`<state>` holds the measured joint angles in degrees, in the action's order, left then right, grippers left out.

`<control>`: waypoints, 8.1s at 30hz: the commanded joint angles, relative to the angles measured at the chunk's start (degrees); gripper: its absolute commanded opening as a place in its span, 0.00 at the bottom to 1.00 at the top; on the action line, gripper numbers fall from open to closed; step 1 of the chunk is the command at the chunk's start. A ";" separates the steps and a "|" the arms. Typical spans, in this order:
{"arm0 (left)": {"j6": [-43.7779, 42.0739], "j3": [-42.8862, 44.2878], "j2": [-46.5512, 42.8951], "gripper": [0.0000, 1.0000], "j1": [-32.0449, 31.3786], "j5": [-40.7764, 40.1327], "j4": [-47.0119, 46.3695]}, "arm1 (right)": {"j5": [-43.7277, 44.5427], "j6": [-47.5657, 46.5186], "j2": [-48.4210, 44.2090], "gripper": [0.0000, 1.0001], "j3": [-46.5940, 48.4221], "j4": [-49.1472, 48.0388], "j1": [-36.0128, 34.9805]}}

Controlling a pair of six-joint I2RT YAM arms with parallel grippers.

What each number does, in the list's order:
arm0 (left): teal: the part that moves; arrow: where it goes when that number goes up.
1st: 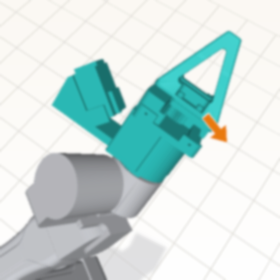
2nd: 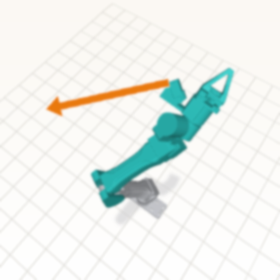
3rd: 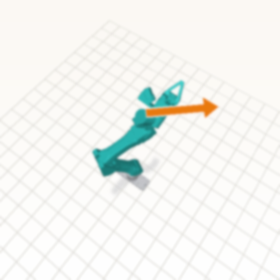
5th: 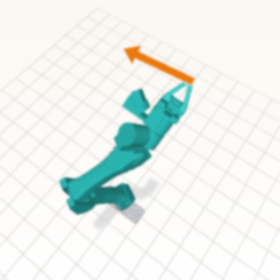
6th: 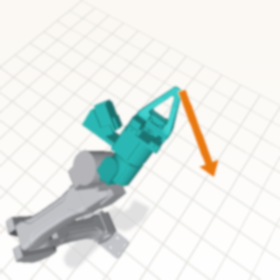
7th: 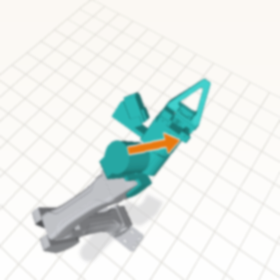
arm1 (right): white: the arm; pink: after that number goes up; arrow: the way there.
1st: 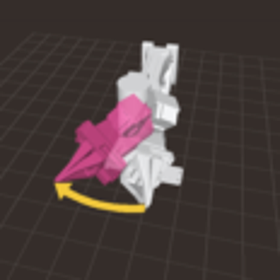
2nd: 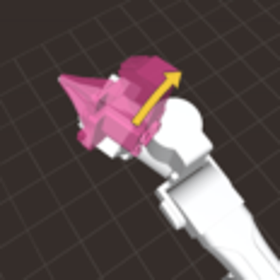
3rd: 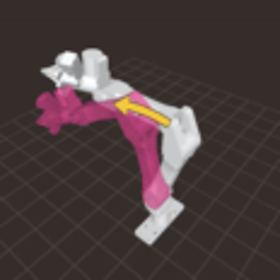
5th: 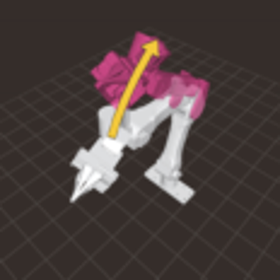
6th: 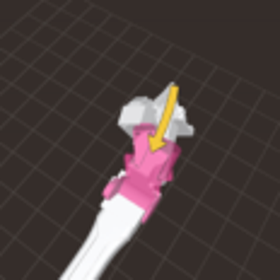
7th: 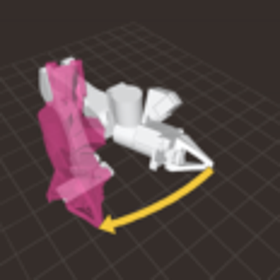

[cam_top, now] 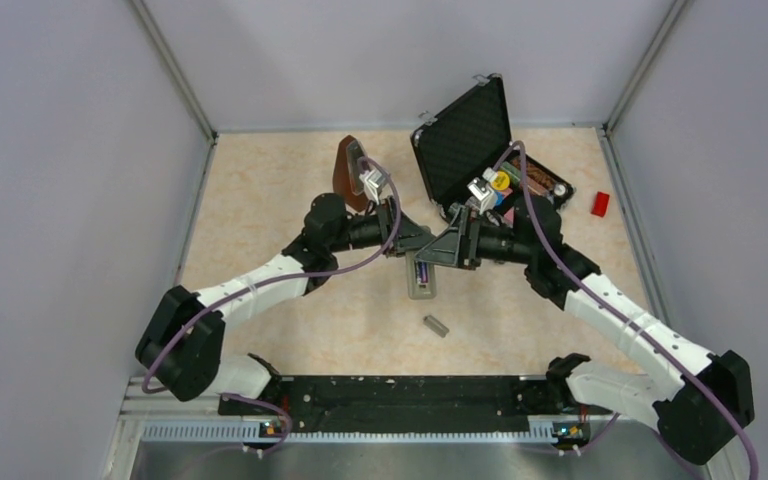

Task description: Load the batteries into the remote control

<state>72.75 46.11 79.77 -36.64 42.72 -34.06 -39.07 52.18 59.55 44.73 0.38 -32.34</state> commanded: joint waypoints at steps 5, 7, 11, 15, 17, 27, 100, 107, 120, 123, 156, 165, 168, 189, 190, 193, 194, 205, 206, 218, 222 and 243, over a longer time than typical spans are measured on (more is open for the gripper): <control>-4.46 -0.17 -6.36 0.00 2.51 -2.48 0.73 | 2.62 -3.73 -3.79 0.75 5.13 5.64 0.63; -6.08 -1.12 -8.28 0.00 3.30 -4.17 3.00 | 5.41 -7.96 -3.79 0.74 6.54 11.30 0.69; -10.78 -3.14 -13.41 0.00 4.74 -10.26 10.82 | 13.69 -17.85 -2.69 0.70 8.56 23.17 0.59; -15.15 -5.07 -19.70 0.00 5.74 -17.73 19.64 | 16.91 -21.69 -1.50 0.65 4.86 26.04 0.34; -16.26 -6.57 -23.01 0.00 6.01 -22.10 22.04 | 18.02 -21.86 -0.62 0.63 2.78 26.26 -0.50; -18.54 -13.90 -39.60 0.00 6.15 -38.44 28.94 | 35.03 -27.20 14.72 0.62 2.70 27.91 -14.83; -24.51 -12.57 -49.84 0.00 6.61 -45.02 43.16 | 64.35 3.08 11.06 0.56 5.65 30.91 -8.66; -25.00 -12.10 -49.60 0.00 6.94 -45.52 43.71 | 34.49 -55.16 6.61 0.50 2.13 18.62 -8.22; -23.32 -11.62 -49.68 0.00 7.88 -45.64 44.71 | 22.38 -94.06 19.26 0.52 6.12 35.27 -8.40; -23.02 -11.66 -50.14 0.00 8.01 -46.20 45.06 | 23.12 -97.28 22.31 0.52 6.86 36.41 -8.36; -25.58 -9.02 -48.77 0.00 9.44 -49.51 47.24 | 21.16 -100.30 27.60 0.06 8.07 34.75 -8.41; -22.87 -12.38 -46.73 0.00 9.49 -45.54 42.09 | 17.16 -80.84 17.20 0.01 9.06 31.29 -8.45; -22.14 -13.05 -45.31 0.00 9.61 -43.26 39.01 | 17.06 -68.36 12.62 0.00 10.26 29.41 -8.44; -20.33 -14.02 -28.79 0.00 9.31 -19.16 7.73 | 23.47 -21.10 5.68 0.00 25.31 30.91 -12.76; -19.84 -14.26 -28.16 0.00 9.24 -19.35 6.71 | 24.95 -20.68 6.60 0.00 26.80 32.60 -13.97; -18.54 -15.81 -27.61 0.00 9.14 -19.55 2.54 | 26.86 -18.34 9.10 0.00 29.96 36.48 -16.06; -18.26 -16.13 -27.59 0.00 9.00 -19.70 1.88 | 27.13 -17.84 9.69 0.00 30.51 37.31 -16.46; -16.68 -17.06 -28.20 0.00 8.26 -24.08 5.82 | 33.55 -15.61 19.96 0.00 40.49 46.78 -24.75; -16.80 -17.06 -28.38 0.00 8.21 -24.50 6.45 | 34.71 -15.61 20.74 0.00 41.40 47.41 -25.46; -20.28 -17.56 -30.37 0.00 8.01 -24.55 9.22 | 42.03 -15.40 27.61 0.00 49.53 51.84 -28.92; -20.65 -17.55 -30.52 0.00 7.99 -24.68 9.54 | 42.05 -15.70 29.49 0.00 51.18 52.53 -29.31; -21.62 -15.62 -30.48 0.00 7.97 -27.36 14.58 | 40.69 -17.70 32.89 0.00 52.38 54.29 -30.17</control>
<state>52.23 28.45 50.35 -28.58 15.55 -17.39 1.93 35.64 91.59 94.59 54.52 -61.67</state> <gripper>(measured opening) 0.333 0.175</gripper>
